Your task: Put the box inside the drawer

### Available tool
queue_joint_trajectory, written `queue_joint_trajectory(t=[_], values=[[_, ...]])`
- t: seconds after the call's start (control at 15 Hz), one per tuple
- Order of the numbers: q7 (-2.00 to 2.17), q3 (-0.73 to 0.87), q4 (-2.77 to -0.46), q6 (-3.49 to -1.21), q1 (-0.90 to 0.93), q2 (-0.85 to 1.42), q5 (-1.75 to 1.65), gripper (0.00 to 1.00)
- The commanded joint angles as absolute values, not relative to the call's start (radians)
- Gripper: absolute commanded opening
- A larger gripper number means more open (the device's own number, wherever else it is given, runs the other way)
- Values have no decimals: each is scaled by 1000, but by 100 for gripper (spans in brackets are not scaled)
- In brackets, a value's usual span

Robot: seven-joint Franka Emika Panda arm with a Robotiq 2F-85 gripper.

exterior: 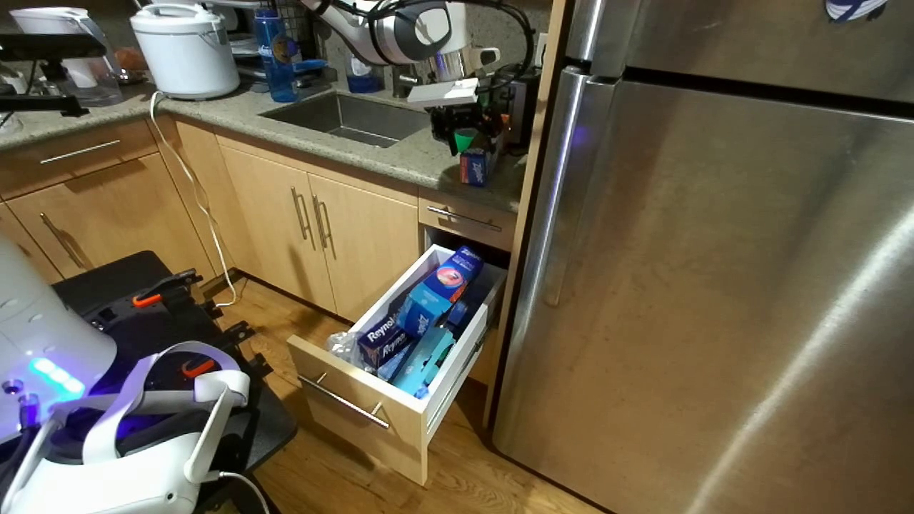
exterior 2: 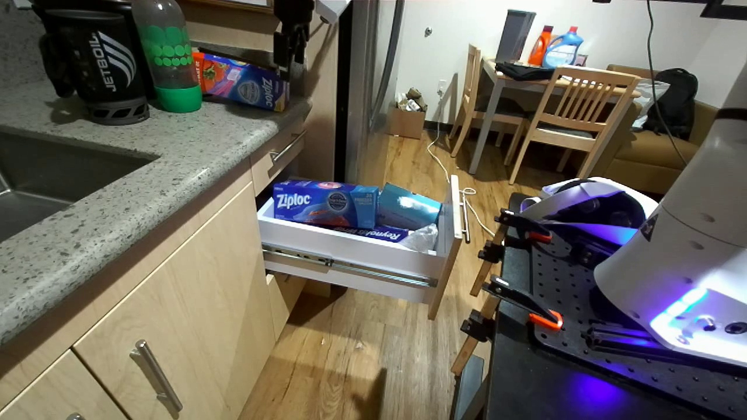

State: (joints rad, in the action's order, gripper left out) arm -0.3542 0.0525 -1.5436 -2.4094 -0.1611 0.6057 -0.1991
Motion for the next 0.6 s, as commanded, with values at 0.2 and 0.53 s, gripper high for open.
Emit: queue_joint_trajectory(t=[0.2,0.53], values=[[-414,15,-1503,-2440,-208,654,-129,100],[-417,13,-1476,-2466,-213,677,-132,100]])
